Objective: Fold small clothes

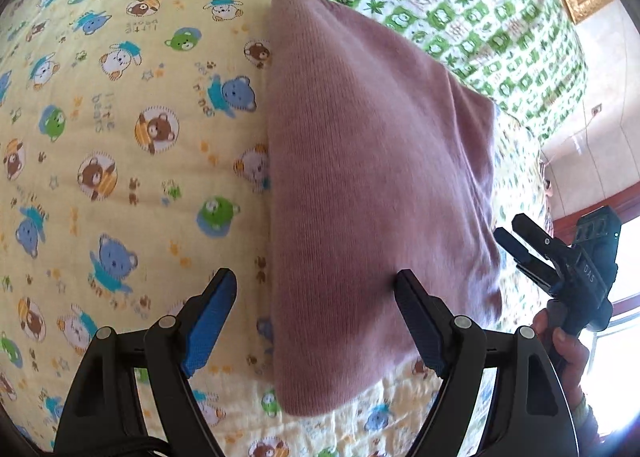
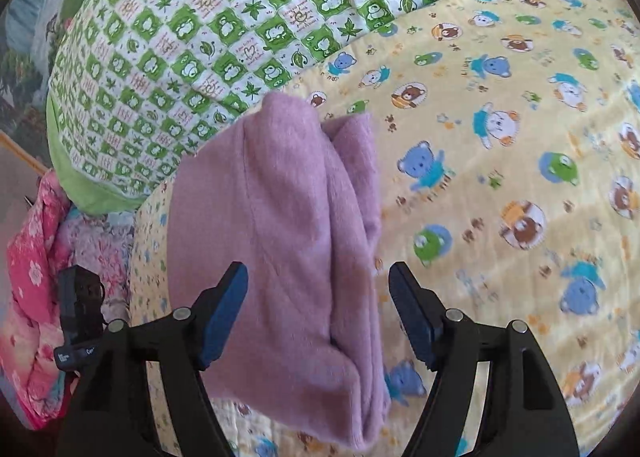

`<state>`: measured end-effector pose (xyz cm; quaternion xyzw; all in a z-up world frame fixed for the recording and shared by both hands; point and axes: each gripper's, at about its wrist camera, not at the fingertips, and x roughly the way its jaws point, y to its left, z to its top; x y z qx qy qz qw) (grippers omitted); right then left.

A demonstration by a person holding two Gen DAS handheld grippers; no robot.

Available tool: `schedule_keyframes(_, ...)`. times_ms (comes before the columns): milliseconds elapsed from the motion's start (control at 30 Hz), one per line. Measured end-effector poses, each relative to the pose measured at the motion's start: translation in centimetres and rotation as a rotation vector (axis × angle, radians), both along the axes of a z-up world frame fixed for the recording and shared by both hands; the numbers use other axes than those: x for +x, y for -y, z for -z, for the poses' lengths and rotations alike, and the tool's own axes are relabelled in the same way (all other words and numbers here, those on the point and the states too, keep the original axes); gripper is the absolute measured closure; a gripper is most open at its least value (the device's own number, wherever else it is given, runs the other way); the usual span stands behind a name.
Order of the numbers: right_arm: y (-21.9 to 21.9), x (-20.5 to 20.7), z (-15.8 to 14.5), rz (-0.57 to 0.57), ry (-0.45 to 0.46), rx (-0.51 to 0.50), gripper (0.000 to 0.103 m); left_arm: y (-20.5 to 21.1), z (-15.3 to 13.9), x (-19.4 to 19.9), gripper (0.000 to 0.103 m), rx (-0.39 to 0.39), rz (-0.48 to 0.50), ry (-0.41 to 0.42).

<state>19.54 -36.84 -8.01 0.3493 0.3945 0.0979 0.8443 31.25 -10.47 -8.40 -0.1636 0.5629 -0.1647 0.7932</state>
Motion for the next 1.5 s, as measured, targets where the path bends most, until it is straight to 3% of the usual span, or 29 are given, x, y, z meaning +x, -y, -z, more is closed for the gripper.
schedule_keyframes(367, -0.9, 5.0, 1.1, -0.08, -0.016, 0.023, 0.029, 0.5, 1.2, 3.8, 0.019, -0.045, -0.005, -0.019)
schedule_keyframes(667, 0.2, 5.2, 3.0, -0.055, -0.066, 0.035, 0.029, 0.8, 3.1, 5.2, 0.015, -0.08, -0.015, -0.037)
schedule_keyframes(800, -0.1, 5.9, 4.3, -0.083, -0.087, 0.086, 0.029, 1.3, 3.8, 5.6, 0.015, -0.1, -0.014, -0.047)
schedule_keyframes(867, -0.4, 6.2, 4.5, -0.102, -0.087, 0.093, 0.036, 1.7, 3.8, 5.7, 0.026, -0.108, -0.009, -0.043)
schedule_keyframes(900, -0.5, 6.3, 4.6, -0.113, -0.089, 0.112, 0.053, 2.0, 3.7, 5.8, 0.034, -0.124, 0.003, -0.038)
schedule_keyframes(1000, -0.8, 6.2, 4.6, -0.129, -0.087, 0.144, 0.071, 2.3, 3.0, 5.4, 0.049, -0.1, 0.023, -0.006)
schedule_keyframes(1133, -1.4, 5.2, 2.5, -0.148, -0.037, 0.159, 0.074, 2.0, 1.0, 4.1, 0.058, -0.108, 0.04, 0.055)
schedule_keyframes(1267, -2.9, 4.2, 0.0, -0.174, 0.009, 0.173, 0.075, 0.9, -1.4, 2.3, 0.06, -0.122, 0.022, 0.112)
schedule_keyframes(1500, -7.7, 3.3, -3.3, -0.261, 0.086, 0.231, 0.075, -5.4, -5.8, -2.2, 0.06, -0.135, -0.05, 0.189)
